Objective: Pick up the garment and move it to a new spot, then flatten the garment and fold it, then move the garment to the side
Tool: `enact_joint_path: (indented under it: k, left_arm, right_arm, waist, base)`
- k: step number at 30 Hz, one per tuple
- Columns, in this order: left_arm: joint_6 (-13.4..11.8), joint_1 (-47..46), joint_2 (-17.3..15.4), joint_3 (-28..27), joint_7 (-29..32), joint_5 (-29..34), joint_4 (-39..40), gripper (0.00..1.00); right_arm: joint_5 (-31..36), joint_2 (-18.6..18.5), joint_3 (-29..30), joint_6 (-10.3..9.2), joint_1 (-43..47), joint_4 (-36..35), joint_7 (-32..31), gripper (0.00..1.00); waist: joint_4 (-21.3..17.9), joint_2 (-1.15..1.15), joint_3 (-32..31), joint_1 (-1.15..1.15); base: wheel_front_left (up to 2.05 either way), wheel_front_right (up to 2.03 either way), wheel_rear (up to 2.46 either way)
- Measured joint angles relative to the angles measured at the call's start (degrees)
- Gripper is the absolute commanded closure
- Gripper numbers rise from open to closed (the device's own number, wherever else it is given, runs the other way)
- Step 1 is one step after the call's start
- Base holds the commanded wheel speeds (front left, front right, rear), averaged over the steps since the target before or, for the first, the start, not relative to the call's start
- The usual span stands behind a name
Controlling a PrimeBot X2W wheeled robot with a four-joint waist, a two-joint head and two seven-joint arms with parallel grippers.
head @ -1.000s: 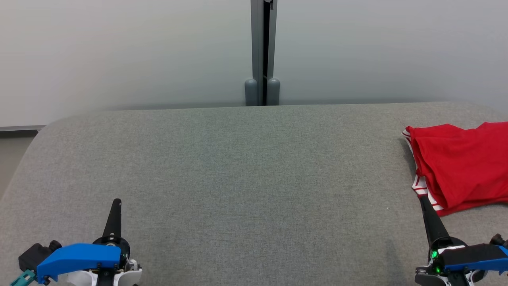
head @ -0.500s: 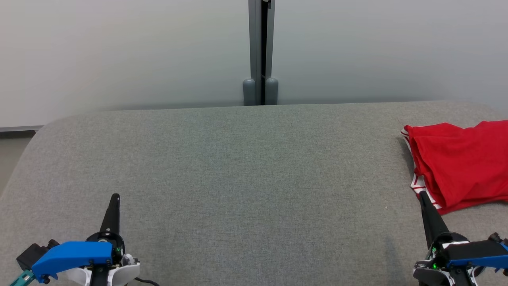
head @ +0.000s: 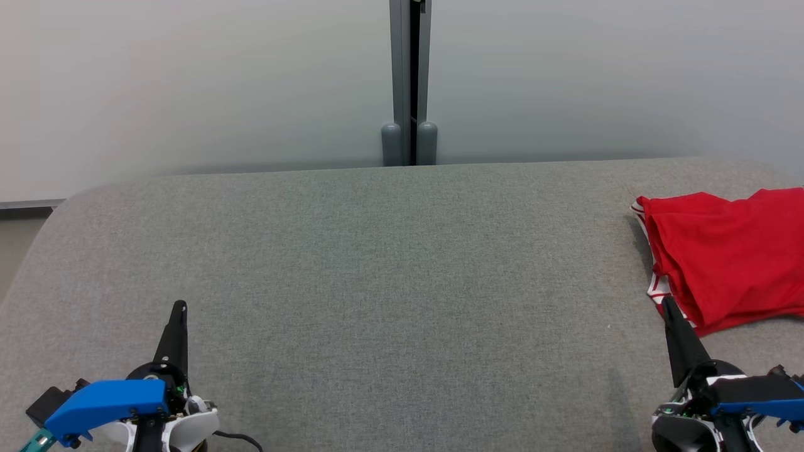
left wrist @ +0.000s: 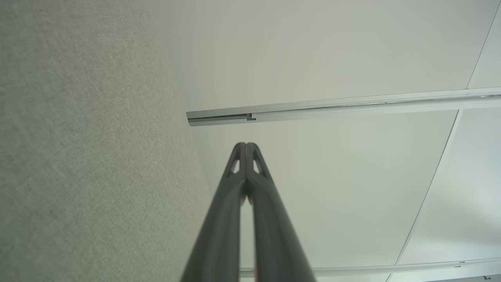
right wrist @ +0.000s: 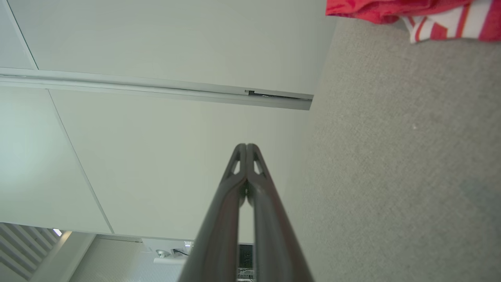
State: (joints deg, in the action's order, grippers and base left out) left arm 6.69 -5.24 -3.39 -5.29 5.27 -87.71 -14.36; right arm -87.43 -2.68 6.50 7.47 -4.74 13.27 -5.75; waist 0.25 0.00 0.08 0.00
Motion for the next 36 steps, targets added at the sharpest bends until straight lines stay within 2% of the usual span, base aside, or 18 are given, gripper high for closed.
enact_joint_path:
  k: [13,36]
  left_arm:
    - [0.6,-0.7,0.5,-1.3,1.2,-4.6,0.2,1.0]
    - [0.7,-0.7,0.5,-1.3,1.3,-4.6,0.2,1.0]
  right_arm:
    - [-4.8,0.0,0.0,0.0,-1.0,0.8,-0.7,1.0]
    - [-4.9,0.0,0.0,0.0,-1.2,0.8,-0.7,1.0]
  waist:
    - [-0.3,0.0,0.1,0.0]
    - [-0.3,0.0,0.1,0.0]
  base:
    - [0.0,0.0,0.0]
    - [0.0,0.0,0.0]
